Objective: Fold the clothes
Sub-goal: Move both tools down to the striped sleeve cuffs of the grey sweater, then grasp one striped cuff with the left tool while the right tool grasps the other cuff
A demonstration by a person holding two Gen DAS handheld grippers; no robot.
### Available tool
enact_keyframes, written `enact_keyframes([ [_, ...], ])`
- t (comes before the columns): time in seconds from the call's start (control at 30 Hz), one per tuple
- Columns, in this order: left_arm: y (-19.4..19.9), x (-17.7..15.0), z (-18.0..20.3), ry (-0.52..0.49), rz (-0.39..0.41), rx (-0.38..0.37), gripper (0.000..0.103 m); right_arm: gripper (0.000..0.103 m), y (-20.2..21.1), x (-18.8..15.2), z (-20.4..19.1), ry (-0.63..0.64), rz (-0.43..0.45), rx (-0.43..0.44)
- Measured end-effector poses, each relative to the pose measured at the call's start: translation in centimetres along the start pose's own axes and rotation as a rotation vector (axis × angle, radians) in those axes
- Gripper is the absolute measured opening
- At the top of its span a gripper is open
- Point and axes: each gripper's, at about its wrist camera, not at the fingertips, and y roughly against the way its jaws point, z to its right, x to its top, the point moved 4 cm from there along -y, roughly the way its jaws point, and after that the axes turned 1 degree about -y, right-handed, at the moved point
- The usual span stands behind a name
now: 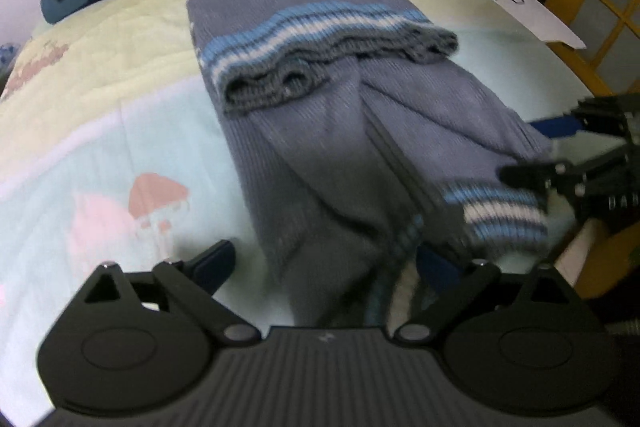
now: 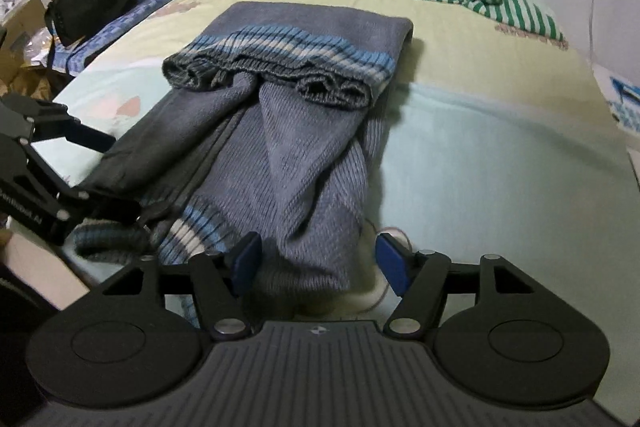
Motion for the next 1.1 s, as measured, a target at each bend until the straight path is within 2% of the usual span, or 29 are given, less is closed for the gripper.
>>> enact_keyframes([
  [0.27, 0.6, -0.8, 0.5, 0.001, -0.027, -0.022, 0.098, 0.066, 0.8, -0.9, -0.3, 0.01, -0.029, 0.051],
  [0.4, 0.7, -1.2, 1.3, -0.039, -0.035, -0.017, 0.093, 0.055, 1.2, -1.0, -0.1, 0.014, -0.049, 0.105],
  [0.53, 0.6, -1.0, 1.5, -0.035, -0.026, -0.01, 0.089, 0.05, 1.2, -1.0, -0.4, 0.047, -0.064, 0.149],
  [0.6, 0.6, -0.7, 1.6, -0.033, -0.014, 0.0, 0.081, 0.045, 1.1, -0.9, -0.7, 0.065, -0.065, 0.158],
  [0.67, 0.7, -0.5, 1.8, -0.036, 0.0, 0.013, 0.062, 0.039, 1.0, -0.8, -0.9, 0.078, -0.067, 0.17],
  [0.73, 0.9, -0.4, 1.8, -0.025, 0.005, 0.013, 0.055, 0.032, 1.0, -0.8, -0.9, 0.081, -0.068, 0.178],
  [0.8, 1.0, -0.4, 1.6, -0.011, 0.009, 0.013, 0.053, 0.027, 0.9, -0.8, -0.7, 0.068, -0.075, 0.198],
  [1.0, 1.4, -0.2, 1.1, 0.043, 0.019, 0.01, 0.033, 0.014, 1.2, -0.4, -0.3, 0.032, -0.086, 0.234],
  [1.1, 2.1, 0.3, 1.1, 0.053, 0.027, 0.002, 0.023, 0.006, 1.5, 0.2, 0.6, -0.028, -0.085, 0.267],
])
